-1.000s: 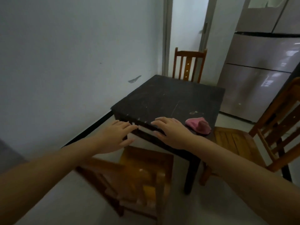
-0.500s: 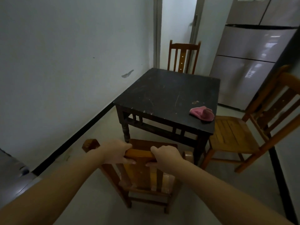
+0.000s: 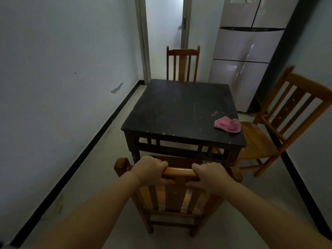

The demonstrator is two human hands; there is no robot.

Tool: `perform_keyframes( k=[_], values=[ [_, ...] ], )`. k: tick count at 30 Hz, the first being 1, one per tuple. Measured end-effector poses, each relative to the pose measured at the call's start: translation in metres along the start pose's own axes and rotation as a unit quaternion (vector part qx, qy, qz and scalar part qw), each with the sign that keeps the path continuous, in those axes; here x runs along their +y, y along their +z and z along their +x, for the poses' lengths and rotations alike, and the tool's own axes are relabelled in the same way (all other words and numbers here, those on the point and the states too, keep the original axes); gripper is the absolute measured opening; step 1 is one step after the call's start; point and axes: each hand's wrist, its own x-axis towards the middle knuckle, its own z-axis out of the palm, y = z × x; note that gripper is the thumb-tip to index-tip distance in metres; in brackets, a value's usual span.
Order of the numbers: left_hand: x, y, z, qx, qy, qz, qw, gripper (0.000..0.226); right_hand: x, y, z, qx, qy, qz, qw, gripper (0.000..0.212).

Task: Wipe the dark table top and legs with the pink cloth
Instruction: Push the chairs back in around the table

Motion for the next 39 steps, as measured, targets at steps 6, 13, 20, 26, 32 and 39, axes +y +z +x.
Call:
perform_keyframes(
  k=[6,13,20,26,32,39],
  values=[
    [-0.048,0.001,0.038,0.012,0.018,0.015,1.0,0.047,0.011,-0.005,0.05,0.03,0.016,0.001,0.999,0.043],
    [-0.093,0.003,0.09,0.036,0.013,0.024,0.999,0.046,0.045,-0.006,0.111,0.048,0.031,-0.001,0.998,0.045],
    [-0.122,0.004,0.122,0.04,0.016,0.019,0.999,0.052,0.063,-0.01,0.151,0.05,0.034,-0.003,0.998,0.046],
    [-0.12,0.002,0.125,0.008,-0.01,0.038,0.999,0.058,0.062,-0.014,0.153,-0.005,0.041,0.015,0.999,0.046],
    [-0.119,-0.019,0.12,-0.054,-0.031,-0.008,0.998,0.068,0.061,-0.059,0.167,-0.2,0.048,0.067,0.976,0.057],
    [-0.196,-0.061,0.053,0.146,-0.176,-0.073,0.971,0.068,0.007,-0.115,0.256,0.047,-0.014,0.078,0.996,0.058]
  ],
)
